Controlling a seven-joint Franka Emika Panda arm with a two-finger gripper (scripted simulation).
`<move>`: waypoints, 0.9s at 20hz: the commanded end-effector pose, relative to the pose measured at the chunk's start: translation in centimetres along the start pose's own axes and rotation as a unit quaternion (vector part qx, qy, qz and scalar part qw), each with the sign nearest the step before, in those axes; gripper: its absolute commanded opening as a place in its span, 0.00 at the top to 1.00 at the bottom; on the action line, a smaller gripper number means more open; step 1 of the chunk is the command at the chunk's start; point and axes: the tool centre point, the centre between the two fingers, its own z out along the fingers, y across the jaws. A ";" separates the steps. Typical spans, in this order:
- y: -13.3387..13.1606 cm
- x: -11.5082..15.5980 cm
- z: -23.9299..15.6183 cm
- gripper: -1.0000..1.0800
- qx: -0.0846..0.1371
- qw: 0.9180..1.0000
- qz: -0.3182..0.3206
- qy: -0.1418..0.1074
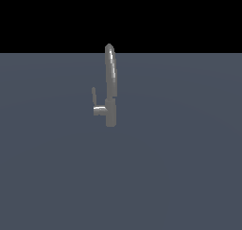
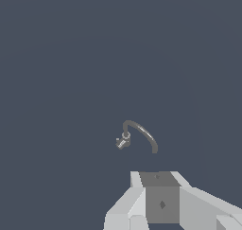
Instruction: Turn on the faucet by rotating a designated handle.
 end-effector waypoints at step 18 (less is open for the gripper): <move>-13.0 -4.9 19.8 1.00 -0.108 0.978 0.154 0.095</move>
